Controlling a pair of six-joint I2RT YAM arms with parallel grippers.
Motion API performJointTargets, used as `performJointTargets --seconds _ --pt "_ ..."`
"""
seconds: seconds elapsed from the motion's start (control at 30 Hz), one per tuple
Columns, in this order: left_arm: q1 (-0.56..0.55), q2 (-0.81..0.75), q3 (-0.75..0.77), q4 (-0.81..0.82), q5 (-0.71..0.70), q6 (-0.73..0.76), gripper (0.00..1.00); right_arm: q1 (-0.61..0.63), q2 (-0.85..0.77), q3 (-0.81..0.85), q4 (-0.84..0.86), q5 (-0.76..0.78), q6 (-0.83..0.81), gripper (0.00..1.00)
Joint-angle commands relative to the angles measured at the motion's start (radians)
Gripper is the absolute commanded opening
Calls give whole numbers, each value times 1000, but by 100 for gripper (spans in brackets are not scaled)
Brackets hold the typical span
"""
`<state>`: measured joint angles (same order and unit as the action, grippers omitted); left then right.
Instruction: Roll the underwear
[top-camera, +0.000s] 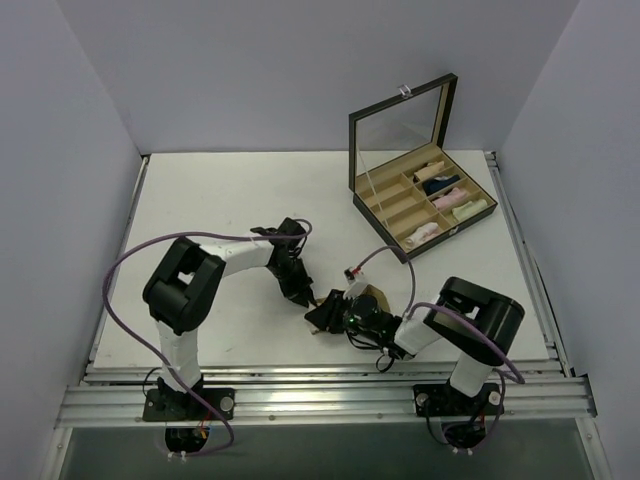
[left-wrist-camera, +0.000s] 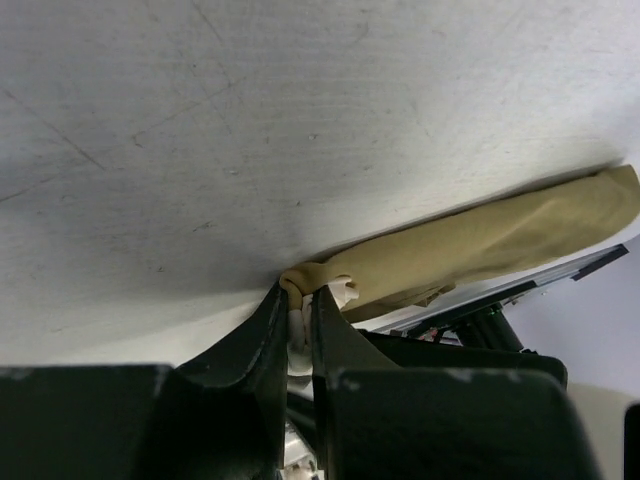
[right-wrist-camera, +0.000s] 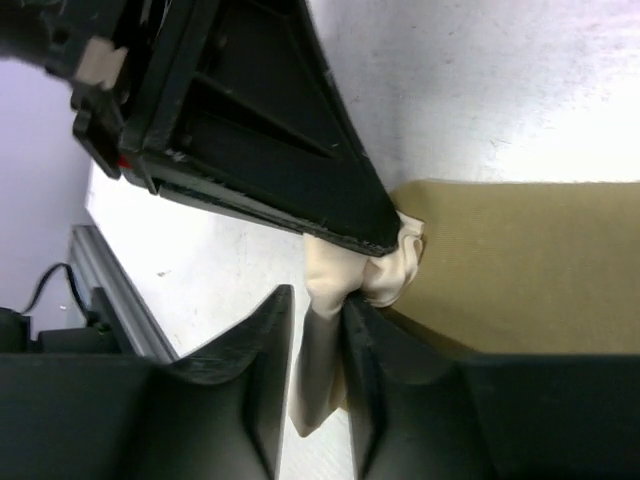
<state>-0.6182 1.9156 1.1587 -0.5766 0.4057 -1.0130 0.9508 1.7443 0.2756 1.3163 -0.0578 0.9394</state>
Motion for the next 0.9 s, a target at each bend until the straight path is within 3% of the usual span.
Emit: performJointTargets --seconds 0.0,0.2,0.4,0.5,0.87 --pt "-14 88 61 -247 -69 82 3 11 -69 55 -446 61 -142 29" --pt "-17 99 124 -354 -185 94 2 86 -279 194 -860 261 -281 37" --pt "-26 129 219 -451 -271 108 2 210 -293 373 -1078 435 -341 41" --pt "-35 141 246 -465 -286 103 2 255 -260 450 -1134 516 -361 41" --pt "-58 157 269 -482 -321 102 2 362 -95 593 -1171 572 -412 41"
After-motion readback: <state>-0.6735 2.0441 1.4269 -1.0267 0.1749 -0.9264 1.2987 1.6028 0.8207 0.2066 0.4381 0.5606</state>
